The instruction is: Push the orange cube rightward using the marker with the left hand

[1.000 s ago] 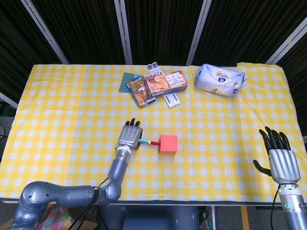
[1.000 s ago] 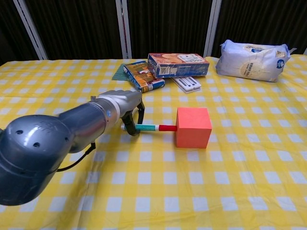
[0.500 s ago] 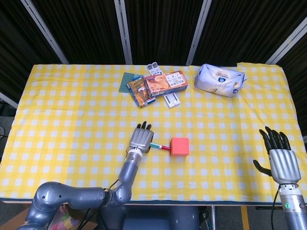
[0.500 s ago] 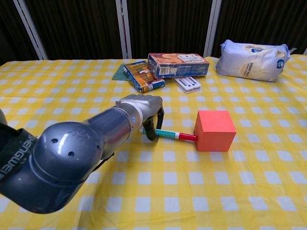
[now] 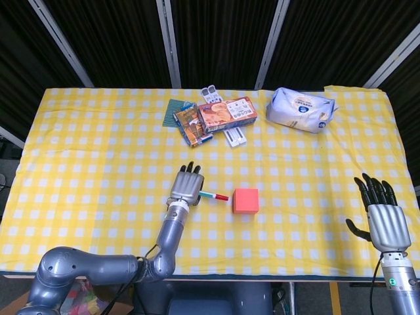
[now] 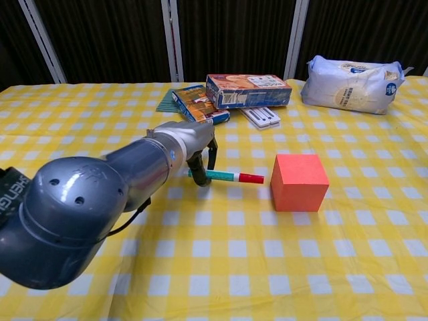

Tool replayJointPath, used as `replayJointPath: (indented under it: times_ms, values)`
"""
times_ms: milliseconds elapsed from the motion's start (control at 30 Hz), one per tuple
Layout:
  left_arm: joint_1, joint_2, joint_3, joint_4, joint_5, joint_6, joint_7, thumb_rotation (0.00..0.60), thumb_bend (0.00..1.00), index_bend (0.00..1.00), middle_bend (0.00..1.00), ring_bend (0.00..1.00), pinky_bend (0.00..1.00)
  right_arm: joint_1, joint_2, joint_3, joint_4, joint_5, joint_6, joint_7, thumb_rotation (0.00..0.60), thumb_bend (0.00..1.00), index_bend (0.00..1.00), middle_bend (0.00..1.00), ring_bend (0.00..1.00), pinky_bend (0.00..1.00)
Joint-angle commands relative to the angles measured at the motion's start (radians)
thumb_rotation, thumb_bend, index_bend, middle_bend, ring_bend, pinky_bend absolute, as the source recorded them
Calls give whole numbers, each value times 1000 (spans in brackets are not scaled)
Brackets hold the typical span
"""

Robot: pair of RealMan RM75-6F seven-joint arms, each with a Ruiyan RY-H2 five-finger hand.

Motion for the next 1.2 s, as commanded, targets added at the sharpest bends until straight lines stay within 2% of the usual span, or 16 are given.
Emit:
replayJointPath:
  times_ms: [33, 467, 733, 933, 1200]
  values:
    - [-16, -13, -2, 13, -5, -7, 12, 600, 485, 571, 128, 8, 132, -1, 1, 0, -1, 0, 0, 1, 600, 303, 0, 0, 0, 0]
    - [-113, -128, -58, 137, -23, -39, 25, 600, 486, 571, 129, 8, 132, 0, 4, 0, 1, -1, -3, 11, 600, 303, 0, 0, 0, 0]
    - [-121, -151, -67, 149, -4, -26, 10, 600, 485, 571, 129, 8, 132, -1, 3, 0, 2, -2, 0, 11, 600, 303, 0, 0, 0, 0]
    - [-70, -93, -43, 79, 3, 9, 13, 600, 485, 570, 129, 8, 132, -1, 4, 1, 1, 1, -2, 14, 600, 303, 0, 0, 0, 0]
    - [81, 121, 24, -127, 47, 93, -25, 600, 486, 570, 129, 8, 131, 1, 3, 1, -2, 1, -4, 2, 600, 303, 0, 0, 0, 0]
